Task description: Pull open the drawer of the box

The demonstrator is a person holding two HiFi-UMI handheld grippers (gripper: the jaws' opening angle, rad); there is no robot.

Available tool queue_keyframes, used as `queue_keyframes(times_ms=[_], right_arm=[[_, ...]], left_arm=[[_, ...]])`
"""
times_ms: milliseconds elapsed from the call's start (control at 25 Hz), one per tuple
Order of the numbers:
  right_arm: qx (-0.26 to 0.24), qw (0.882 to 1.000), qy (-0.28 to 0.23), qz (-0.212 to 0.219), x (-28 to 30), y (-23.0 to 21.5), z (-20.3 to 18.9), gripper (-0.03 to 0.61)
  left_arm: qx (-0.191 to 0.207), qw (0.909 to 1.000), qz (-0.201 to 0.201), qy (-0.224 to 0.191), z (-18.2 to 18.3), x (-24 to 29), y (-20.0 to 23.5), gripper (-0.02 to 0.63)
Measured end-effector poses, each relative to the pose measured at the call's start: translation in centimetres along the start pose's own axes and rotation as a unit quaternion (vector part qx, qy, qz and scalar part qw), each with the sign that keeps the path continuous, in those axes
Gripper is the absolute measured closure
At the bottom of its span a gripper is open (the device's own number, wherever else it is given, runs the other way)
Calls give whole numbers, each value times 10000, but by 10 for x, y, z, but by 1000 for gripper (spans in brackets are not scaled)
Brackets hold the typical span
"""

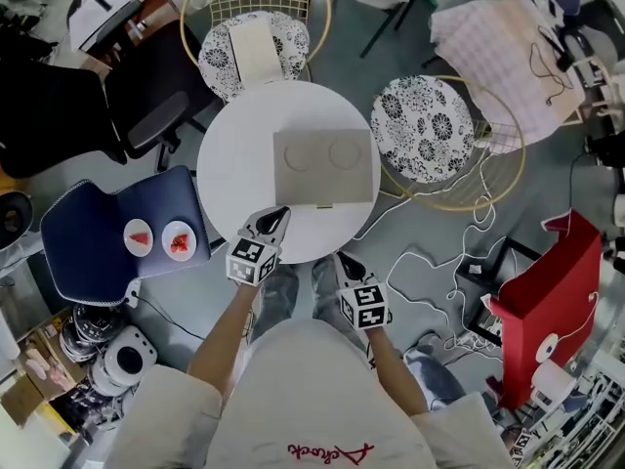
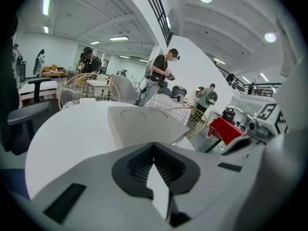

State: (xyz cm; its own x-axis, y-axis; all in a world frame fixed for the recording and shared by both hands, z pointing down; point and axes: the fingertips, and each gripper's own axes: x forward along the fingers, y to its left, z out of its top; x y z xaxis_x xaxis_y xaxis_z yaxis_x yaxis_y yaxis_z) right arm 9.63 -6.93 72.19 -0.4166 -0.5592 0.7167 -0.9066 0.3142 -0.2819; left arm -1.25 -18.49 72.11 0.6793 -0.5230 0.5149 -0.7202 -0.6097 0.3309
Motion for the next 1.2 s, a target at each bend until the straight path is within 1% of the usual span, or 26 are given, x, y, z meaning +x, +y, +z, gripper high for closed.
queue_keyframes(times_ms=[160,400,760,960,1040,1080,1160,1200], right_arm=[[5,10000,17,-1,2,-1,1,563],[13,10000,3,8,3,-1,3,563],[29,10000,17,31,8,-2,5,563],[122,9999,23,92,13,-2,7,563],[278,9995,14,135,16,-2,8,563],[437,9989,1,168,18,-2,9,563],[972,9948,-50,286,22,-2,11,563],[1334,9903,-91,383,24,-1,13,563]], left_arm=[[208,9997,18,-91,24,15,16,602],[380,9992,40,-96,41,34,31,603],[400,9992,66,39,33,44,38,603],[369,9993,66,-3,29,44,39,602],[373,9993,52,-38,30,44,39,603],[373,9993,48,-50,31,44,39,603],[361,9993,42,-74,31,44,39,602],[353,9993,42,-85,31,44,40,602]])
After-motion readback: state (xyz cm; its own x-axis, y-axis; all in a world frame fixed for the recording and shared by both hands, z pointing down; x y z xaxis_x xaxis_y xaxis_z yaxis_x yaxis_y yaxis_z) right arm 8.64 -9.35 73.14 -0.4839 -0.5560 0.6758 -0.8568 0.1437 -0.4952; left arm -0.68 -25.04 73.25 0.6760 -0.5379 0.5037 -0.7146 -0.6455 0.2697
